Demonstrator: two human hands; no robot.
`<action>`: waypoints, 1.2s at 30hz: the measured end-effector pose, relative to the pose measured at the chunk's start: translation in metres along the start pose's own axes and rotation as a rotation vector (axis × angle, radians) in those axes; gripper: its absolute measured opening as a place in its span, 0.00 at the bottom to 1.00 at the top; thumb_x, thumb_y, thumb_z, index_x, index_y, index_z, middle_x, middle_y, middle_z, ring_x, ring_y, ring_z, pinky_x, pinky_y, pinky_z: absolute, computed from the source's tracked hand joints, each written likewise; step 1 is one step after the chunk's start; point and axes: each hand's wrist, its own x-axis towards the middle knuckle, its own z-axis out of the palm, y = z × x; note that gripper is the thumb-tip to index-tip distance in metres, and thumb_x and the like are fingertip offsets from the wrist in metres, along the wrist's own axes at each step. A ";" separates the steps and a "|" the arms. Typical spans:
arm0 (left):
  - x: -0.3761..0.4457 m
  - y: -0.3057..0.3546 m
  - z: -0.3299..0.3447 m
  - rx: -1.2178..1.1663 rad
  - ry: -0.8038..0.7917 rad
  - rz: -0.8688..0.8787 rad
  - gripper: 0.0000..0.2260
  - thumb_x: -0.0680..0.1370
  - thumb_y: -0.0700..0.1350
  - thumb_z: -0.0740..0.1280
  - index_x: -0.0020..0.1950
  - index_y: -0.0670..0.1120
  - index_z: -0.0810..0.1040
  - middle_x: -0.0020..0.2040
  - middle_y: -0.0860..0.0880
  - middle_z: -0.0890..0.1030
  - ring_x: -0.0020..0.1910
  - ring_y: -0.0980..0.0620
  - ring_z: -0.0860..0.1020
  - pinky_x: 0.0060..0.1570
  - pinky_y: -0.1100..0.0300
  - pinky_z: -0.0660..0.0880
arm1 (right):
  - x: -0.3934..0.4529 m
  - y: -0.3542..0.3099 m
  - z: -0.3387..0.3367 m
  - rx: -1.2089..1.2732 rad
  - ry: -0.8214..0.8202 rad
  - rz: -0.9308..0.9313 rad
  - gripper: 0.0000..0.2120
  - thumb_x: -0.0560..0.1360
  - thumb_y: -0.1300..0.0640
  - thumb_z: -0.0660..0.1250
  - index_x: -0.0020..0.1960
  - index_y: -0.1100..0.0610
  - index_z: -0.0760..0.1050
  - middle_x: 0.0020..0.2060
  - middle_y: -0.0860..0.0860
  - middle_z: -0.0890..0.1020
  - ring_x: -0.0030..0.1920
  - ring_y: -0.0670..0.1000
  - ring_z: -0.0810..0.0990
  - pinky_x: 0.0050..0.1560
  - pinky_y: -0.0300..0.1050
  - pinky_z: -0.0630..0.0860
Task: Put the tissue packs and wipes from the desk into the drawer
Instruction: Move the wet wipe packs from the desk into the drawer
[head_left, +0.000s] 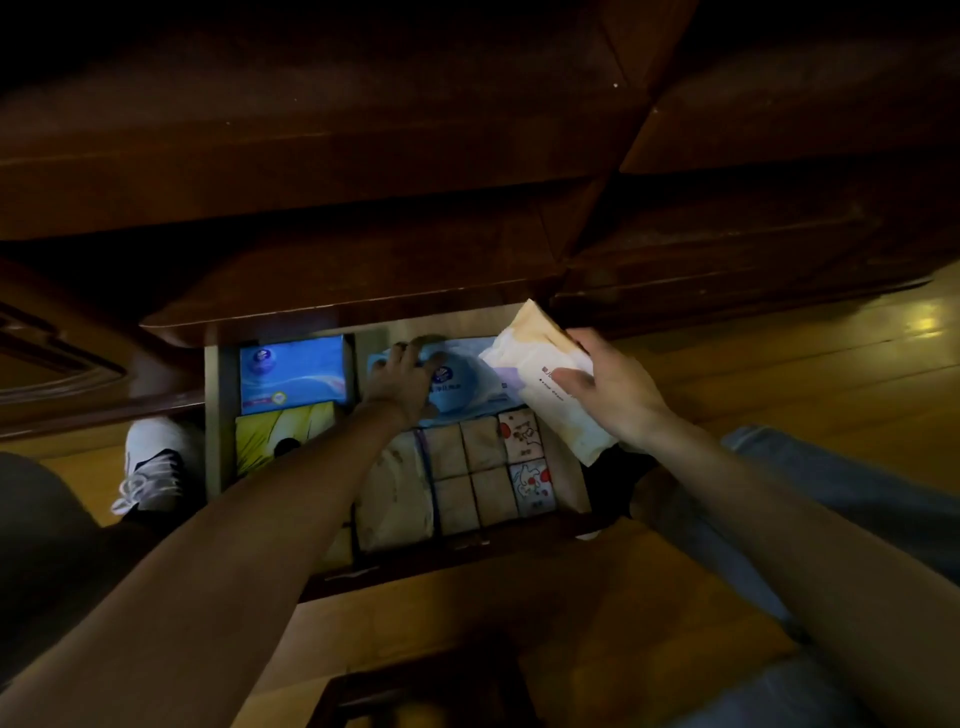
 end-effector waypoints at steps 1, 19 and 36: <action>-0.004 -0.001 -0.006 -0.069 0.031 0.025 0.39 0.75 0.57 0.71 0.81 0.53 0.55 0.80 0.43 0.53 0.76 0.39 0.56 0.70 0.41 0.64 | 0.001 -0.005 -0.001 -0.037 0.004 -0.036 0.25 0.80 0.45 0.65 0.75 0.45 0.64 0.58 0.49 0.81 0.53 0.55 0.81 0.51 0.55 0.80; -0.049 -0.019 -0.019 -1.603 0.064 -0.557 0.08 0.81 0.38 0.65 0.59 0.39 0.77 0.47 0.42 0.82 0.36 0.49 0.83 0.30 0.58 0.81 | 0.018 -0.066 0.042 -0.308 0.018 -0.312 0.28 0.77 0.49 0.69 0.74 0.47 0.65 0.65 0.52 0.78 0.66 0.56 0.74 0.59 0.52 0.74; -0.041 -0.002 -0.010 -0.205 0.249 -0.326 0.27 0.79 0.52 0.64 0.75 0.42 0.63 0.68 0.40 0.70 0.64 0.40 0.71 0.56 0.47 0.73 | 0.031 -0.048 0.057 -0.218 -0.036 -0.261 0.23 0.79 0.51 0.66 0.73 0.49 0.68 0.64 0.49 0.79 0.66 0.54 0.74 0.58 0.50 0.77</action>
